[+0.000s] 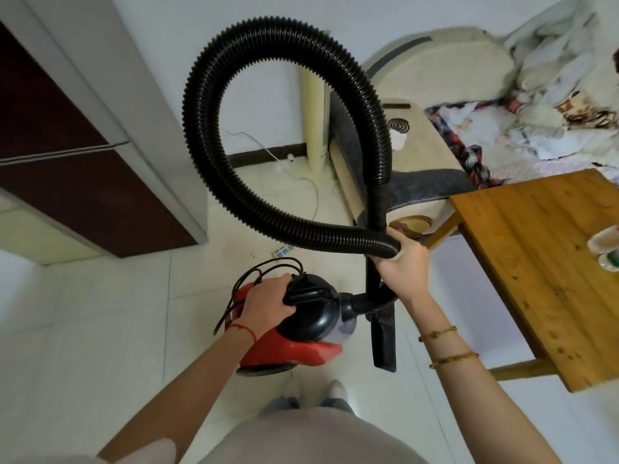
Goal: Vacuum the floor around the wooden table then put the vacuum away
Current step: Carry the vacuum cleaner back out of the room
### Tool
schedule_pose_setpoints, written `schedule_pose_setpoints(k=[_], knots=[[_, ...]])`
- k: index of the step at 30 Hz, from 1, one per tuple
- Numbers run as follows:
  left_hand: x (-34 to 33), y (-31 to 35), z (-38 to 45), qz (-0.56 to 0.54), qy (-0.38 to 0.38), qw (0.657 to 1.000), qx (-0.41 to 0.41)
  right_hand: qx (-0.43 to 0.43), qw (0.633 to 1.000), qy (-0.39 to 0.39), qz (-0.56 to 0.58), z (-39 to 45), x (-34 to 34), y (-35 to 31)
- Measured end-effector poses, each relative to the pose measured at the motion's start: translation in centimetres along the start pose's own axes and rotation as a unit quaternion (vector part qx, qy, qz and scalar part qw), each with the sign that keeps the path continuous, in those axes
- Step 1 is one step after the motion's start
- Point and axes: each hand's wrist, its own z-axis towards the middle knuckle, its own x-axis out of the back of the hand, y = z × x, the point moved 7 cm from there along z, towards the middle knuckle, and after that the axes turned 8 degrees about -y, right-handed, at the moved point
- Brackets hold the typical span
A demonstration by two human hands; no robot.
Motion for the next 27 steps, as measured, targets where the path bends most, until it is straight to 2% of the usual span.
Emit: schedule_pose_setpoints(k=[7, 14, 21, 27], knots=[[0.4, -5.5, -6.1, -0.065, 0.046, 0.993, 0.092, 0.056, 0.996, -0.066, 0.011, 0.1, -4.7, -6.1], [1.3, -11.9, -13.1, -0.107, 0.118, 0.966, 0.203, 0.168, 0.972, -0.165, 0.025, 0.4, -12.4, -14.9], [1.5, -20.6, -21.2, -0.157, 0.181, 0.915, 0.325, 0.250, 0.933, -0.259, 0.021, -1.1, -24.1, -24.8], [1.5, -30.0, -29.2, -0.182, 0.216, 0.860, 0.424, 0.328, 0.880, -0.342, 0.027, -5.2, -36.1, -35.0]])
